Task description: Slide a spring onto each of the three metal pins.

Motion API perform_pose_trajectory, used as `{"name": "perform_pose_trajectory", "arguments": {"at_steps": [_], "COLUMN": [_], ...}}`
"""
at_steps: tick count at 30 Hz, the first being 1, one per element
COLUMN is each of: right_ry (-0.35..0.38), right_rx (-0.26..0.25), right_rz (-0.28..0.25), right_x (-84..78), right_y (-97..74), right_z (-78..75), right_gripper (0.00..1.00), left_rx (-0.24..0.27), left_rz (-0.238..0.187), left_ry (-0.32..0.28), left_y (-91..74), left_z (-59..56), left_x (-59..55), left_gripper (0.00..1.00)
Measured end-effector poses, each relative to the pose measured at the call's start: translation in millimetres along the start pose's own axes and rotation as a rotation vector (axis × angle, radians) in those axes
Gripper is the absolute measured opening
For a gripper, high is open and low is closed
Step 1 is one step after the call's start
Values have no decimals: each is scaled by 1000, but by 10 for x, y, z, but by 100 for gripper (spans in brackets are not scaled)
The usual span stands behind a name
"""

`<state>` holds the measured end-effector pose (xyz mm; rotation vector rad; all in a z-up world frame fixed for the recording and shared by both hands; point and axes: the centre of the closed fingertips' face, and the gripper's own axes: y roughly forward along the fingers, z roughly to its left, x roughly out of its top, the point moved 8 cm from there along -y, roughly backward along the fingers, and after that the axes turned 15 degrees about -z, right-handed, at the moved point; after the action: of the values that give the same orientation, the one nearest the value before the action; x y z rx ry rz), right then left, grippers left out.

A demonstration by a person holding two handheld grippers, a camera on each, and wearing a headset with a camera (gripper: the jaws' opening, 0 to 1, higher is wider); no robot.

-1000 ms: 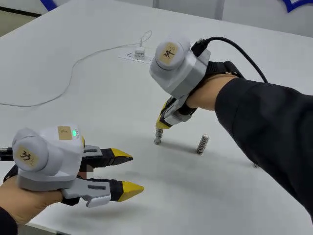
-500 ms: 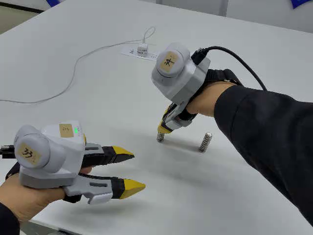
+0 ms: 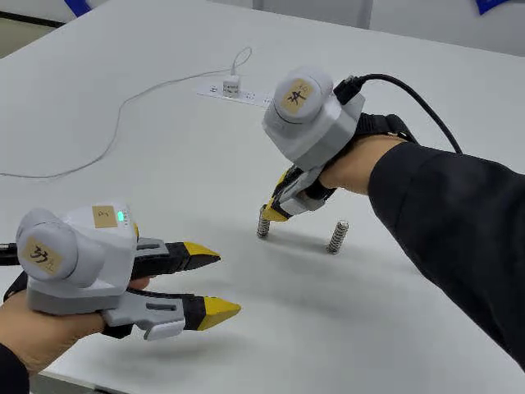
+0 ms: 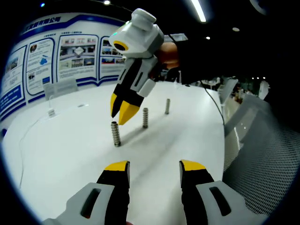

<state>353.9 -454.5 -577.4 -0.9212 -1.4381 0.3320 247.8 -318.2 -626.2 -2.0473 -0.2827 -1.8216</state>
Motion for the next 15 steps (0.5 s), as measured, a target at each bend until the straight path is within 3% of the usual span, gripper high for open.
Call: {"name": "perform_pose_trajectory", "arguments": {"at_steps": [15], "right_ry": [61], "right_rx": [-73], "right_rz": [-106], "right_x": [-131], "right_y": [-354], "right_z": [-38], "right_gripper": [24], "left_rx": [5], "left_rz": [-5], "left_ry": [13], "left_y": [27], "left_z": [1], "left_x": [85], "left_gripper": [47]}}
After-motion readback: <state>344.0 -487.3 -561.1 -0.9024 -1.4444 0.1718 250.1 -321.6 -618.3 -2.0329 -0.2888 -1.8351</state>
